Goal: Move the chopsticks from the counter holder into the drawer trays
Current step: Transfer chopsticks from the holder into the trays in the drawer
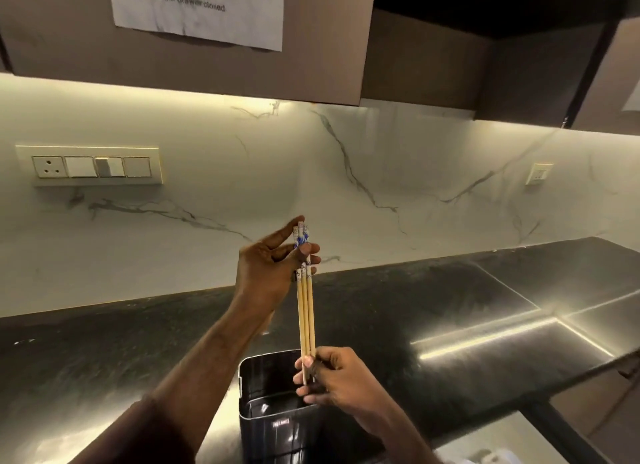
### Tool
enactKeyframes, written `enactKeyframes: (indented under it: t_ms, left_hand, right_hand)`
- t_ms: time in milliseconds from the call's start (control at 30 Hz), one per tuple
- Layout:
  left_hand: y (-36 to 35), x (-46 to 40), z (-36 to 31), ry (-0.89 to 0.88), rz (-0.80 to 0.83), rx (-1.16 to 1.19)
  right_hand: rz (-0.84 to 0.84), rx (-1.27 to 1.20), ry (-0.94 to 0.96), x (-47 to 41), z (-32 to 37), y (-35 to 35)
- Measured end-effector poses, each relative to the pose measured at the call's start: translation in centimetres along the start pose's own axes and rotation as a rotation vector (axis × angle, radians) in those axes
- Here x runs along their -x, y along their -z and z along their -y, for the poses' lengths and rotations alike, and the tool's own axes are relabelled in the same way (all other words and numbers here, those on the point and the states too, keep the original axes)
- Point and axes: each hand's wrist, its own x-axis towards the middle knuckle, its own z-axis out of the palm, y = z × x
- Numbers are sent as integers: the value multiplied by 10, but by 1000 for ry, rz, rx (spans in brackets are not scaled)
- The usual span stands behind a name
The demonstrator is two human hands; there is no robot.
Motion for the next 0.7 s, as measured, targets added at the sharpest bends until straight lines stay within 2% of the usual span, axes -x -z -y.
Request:
enactKeyframes:
  t_ms: [400,700]
  left_hand:
    - [-91,41,-4,26,26,47]
    - [-235,127,28,103,66,26]
  right_hand:
    - [-39,-171,-38,101,-23,81]
    - [-186,-172,-153,238,-82,188]
